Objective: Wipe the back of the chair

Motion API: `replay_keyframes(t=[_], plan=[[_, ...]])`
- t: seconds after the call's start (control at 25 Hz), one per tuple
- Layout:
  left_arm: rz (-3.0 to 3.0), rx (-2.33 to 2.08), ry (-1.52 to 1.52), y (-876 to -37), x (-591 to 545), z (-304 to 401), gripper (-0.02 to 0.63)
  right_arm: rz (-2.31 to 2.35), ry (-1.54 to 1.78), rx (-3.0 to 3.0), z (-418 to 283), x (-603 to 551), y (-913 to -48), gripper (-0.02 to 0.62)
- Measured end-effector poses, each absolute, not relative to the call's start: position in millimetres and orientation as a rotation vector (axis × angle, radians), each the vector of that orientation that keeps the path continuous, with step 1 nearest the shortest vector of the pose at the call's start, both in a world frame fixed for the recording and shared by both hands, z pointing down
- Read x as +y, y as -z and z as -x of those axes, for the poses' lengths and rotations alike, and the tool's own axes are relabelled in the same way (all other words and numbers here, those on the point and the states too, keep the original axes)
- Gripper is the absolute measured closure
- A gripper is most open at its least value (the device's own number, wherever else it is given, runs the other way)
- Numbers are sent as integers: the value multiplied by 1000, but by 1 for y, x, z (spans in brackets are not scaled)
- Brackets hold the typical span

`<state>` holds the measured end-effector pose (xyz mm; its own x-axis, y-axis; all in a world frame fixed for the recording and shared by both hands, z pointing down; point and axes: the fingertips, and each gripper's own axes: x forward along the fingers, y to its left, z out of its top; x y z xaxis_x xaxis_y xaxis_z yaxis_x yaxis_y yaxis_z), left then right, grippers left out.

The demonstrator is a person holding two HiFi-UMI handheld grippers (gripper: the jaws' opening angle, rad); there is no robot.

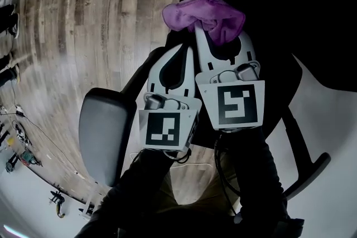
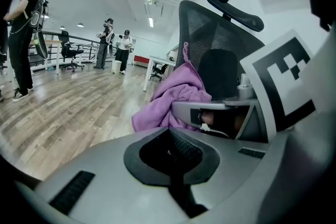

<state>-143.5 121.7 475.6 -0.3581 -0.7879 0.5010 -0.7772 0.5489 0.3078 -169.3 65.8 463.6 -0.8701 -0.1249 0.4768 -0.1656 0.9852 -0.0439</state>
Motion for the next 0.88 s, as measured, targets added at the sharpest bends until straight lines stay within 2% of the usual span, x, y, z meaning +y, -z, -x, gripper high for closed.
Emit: replay_keyframes(t=[0.88], plan=[[-1365, -2160, -42, -463, 98, 125, 606, -335, -177, -2625, 139, 35, -464, 532]])
